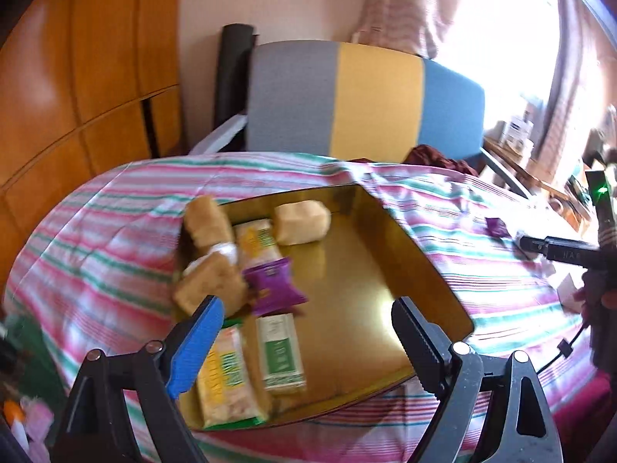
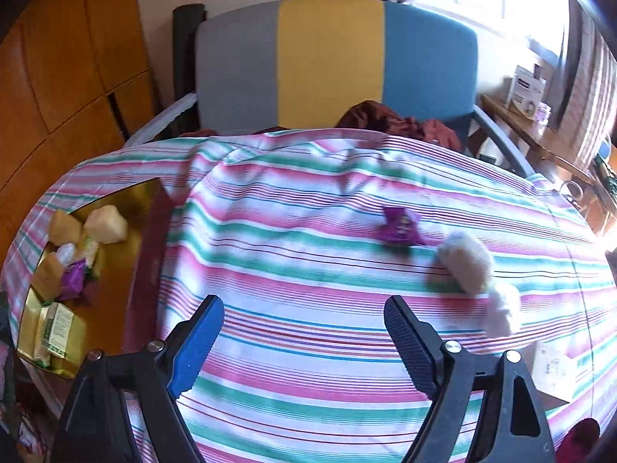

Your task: Organize objects

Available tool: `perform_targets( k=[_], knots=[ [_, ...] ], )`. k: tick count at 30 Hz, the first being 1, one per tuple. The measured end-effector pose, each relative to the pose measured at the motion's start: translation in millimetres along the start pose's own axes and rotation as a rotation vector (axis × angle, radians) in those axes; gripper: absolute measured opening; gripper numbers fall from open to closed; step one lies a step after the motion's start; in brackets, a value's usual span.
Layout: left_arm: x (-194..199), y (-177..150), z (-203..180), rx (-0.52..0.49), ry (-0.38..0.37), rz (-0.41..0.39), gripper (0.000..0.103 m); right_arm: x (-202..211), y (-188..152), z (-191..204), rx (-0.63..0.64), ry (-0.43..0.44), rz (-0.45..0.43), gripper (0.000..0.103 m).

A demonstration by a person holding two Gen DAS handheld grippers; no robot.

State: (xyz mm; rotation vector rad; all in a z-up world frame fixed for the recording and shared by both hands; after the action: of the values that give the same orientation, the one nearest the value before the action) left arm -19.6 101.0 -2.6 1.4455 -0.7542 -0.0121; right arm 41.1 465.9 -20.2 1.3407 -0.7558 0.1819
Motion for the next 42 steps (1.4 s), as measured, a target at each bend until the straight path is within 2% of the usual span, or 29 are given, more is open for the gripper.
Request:
perform_targets(
  k=[4, 7, 9, 11, 14, 19, 24, 26, 30, 33, 37, 42],
  knots=[
    [-9, 7, -32, -0.049, -0.068, 0.013, 0.089, 9, 0, -58, -0.087, -0.108, -0.045, 0.087],
    [-18, 15, -59, -0.088, -0.126, 0.015, 0.089, 15, -8, -107, -0.249, -0.197, -0.091, 0.087],
    [-24, 20, -76, -0.090, -0.161, 0.023, 0.089, 17, -14, -136, -0.369, -0.264, -0.087, 0.087],
    [-32, 26, -95, -0.093, -0.203, 0.029, 0.089, 26, -16, -158, -0.486, -0.286, -0.119, 0.087],
    [-43, 32, -126, -0.098, -0.265, 0.043, 0.089, 37, -22, -178, -0.568, -0.329, -0.136, 0.087],
    [-70, 31, -175, -0.105, -0.357, 0.106, 0.088, 44, -33, -200, -0.698, -0.328, -0.137, 0.087],
    [-103, 25, -216, -0.092, -0.420, 0.198, 0.074, 59, -45, -221, -0.827, -0.344, -0.185, 0.087],
    [-119, 23, -232, -0.083, -0.443, 0.234, 0.064, 62, -49, -225, -0.863, -0.334, -0.190, 0.087],
    [-152, 24, -262, -0.045, -0.479, 0.294, 0.055, 60, -48, -223, -0.867, -0.302, -0.188, 0.087],
    [-177, 29, -283, -0.031, -0.493, 0.310, 0.054, 59, -46, -222, -0.866, -0.286, -0.194, 0.087],
    [-216, 34, -315, -0.014, -0.520, 0.336, 0.066, 62, -49, -228, -0.903, -0.281, -0.211, 0.087],
    [-262, 35, -348, -0.047, -0.489, 0.352, 0.071, 57, -54, -233, -0.943, -0.262, -0.196, 0.087]
  ],
)
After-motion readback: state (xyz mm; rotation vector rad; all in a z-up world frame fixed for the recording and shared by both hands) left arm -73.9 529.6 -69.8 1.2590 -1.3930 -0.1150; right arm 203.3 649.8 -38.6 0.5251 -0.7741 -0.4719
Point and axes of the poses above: each gripper's, at about its wrist camera, not at the fingertips, and x roughly against the way its jaws point, z to its left, y to its top, the point moved 2 cm from there along -x, roughly the way its jaws point, and after that the axes turned 14 degrees about -z, right-handed, at the moved point
